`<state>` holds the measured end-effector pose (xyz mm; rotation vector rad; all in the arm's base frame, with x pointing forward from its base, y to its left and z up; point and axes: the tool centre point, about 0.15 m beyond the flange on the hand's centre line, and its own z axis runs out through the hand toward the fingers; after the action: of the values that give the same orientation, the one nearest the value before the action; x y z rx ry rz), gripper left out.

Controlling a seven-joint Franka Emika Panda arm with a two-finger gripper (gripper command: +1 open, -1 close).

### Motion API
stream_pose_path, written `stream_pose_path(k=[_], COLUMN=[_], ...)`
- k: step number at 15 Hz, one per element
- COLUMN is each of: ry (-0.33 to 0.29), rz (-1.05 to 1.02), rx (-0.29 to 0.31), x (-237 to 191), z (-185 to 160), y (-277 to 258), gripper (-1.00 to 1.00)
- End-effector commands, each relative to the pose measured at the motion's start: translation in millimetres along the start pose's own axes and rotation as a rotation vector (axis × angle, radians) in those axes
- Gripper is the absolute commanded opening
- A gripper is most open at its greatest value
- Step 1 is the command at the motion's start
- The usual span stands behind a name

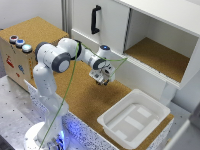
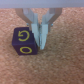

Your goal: Slide left purple red block

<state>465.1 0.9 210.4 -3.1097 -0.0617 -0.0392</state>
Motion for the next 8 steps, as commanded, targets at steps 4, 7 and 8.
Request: stream_pose_path(k=[4, 7, 8], ry=[-0.069, -0.100, -0.111], rz=[-0.062, -0.018, -0.014], rx=[0.063, 0.164, 0.194], x=[23.4, 25.6, 26.4], z=[-10.9, -11.4, -11.4], y=[-57.2, -68.9, -75.1], gripper=[-1.00, -1.00, -1.00])
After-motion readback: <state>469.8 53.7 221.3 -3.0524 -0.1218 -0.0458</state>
